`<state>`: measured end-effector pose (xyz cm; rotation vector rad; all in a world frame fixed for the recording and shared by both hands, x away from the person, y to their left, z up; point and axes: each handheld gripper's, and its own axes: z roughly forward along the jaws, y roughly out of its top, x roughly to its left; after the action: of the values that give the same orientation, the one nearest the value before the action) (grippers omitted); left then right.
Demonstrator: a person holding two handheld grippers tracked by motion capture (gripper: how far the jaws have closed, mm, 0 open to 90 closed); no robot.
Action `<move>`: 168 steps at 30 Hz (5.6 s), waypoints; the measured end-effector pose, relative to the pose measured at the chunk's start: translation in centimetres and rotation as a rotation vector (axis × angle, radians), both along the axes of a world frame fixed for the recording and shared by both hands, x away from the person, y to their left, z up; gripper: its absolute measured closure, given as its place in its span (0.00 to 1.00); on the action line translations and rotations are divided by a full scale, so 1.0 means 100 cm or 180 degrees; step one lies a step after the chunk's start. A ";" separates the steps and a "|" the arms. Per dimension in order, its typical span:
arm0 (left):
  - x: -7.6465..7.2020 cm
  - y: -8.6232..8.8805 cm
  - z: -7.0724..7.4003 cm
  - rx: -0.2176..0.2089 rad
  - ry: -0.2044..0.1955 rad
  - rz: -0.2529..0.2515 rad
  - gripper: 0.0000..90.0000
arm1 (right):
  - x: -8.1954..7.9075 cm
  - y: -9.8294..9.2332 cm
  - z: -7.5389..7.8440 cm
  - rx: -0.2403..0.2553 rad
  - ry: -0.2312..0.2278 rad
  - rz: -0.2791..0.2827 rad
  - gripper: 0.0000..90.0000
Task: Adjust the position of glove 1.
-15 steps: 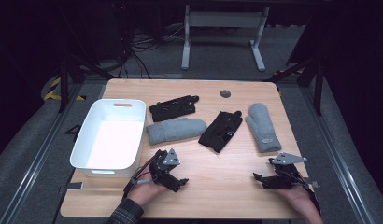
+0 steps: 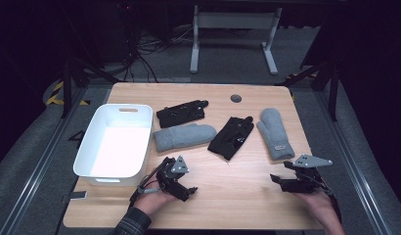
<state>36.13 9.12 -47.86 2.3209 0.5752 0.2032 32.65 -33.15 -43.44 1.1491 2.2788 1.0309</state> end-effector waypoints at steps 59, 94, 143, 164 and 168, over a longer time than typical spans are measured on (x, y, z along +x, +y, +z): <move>0.001 -0.001 0.000 -0.0003 0.0018 -0.0039 0.00 | 0.088 -0.030 0.003 -0.0023 0.0201 -0.0102 1.00; 0.001 -0.001 0.000 -0.0002 0.0014 -0.0033 0.00 | 0.043 0.036 0.005 -0.0098 0.0423 0.0690 1.00; 0.001 -0.001 0.000 -0.0003 0.0010 -0.0032 0.00 | 0.071 0.029 0.015 -0.0193 0.0286 0.0565 1.00; 0.001 -0.001 0.000 -0.0001 0.0008 -0.0035 0.00 | 0.044 0.030 0.001 -0.0240 0.0507 0.0654 1.00; 0.001 -0.001 0.000 -0.0001 0.0012 -0.0034 0.00 | 0.037 0.038 0.001 -0.0260 0.0514 0.0721 1.00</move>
<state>36.26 9.00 -47.84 2.3242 0.5646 0.1935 36.35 -29.39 -43.37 0.9903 2.6010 0.9437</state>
